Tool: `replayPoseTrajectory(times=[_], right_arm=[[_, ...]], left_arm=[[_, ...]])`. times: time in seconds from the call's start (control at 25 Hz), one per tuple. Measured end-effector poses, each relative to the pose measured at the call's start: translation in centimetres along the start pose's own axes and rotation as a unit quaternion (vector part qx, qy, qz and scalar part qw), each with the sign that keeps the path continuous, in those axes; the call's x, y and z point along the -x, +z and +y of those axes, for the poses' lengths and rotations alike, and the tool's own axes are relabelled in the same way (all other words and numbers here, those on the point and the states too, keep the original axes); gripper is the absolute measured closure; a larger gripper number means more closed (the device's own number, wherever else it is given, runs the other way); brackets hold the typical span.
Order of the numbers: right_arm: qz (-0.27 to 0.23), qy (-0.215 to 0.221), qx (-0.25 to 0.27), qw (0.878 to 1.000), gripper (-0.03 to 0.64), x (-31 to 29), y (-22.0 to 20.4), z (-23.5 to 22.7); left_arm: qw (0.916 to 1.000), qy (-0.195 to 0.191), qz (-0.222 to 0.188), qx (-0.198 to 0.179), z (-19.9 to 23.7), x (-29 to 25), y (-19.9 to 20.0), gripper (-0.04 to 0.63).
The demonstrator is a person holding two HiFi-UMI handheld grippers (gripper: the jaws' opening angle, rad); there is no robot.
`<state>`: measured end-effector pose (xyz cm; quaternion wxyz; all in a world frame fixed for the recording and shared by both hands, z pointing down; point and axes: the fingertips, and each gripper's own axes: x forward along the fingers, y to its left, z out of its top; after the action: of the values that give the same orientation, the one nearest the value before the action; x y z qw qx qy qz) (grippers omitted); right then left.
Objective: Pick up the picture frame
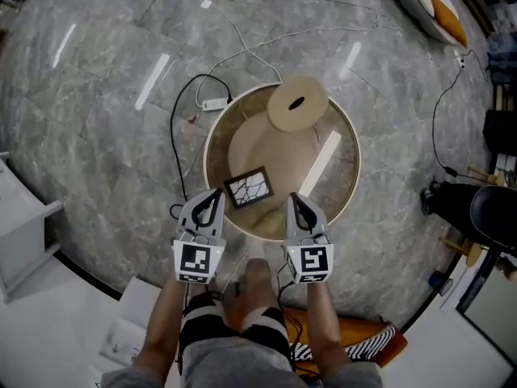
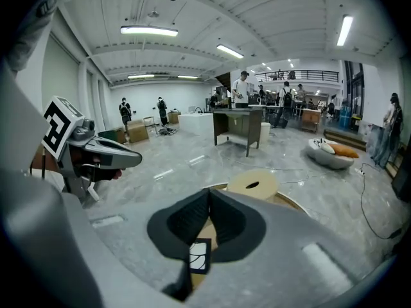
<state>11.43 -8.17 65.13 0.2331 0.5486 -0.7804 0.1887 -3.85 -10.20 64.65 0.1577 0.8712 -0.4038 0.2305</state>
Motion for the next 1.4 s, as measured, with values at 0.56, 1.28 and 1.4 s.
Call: replayPoseTrajectory(times=[0.56, 1.28, 1.4], right_arm=[[0.059, 0.035, 0.001, 0.998, 0.617, -8.5, -12.9, 0.8], [0.165, 0.072, 0.003, 0.984, 0.497, -15.0, -23.5, 1.5], [0.175, 0.072, 0.007, 0.982, 0.492, -15.8, -24.2, 1.3]], left_arm=[[0.9964, 0.003, 0.075, 0.038, 0.8, -6.6, -15.8, 0.578], [0.9915, -0.005, 0.114, 0.063, -0.6, -8.4, -23.9, 0.577], [0.9915, -0.002, 0.117, 0.056, -0.3, -8.4, -24.2, 0.577]])
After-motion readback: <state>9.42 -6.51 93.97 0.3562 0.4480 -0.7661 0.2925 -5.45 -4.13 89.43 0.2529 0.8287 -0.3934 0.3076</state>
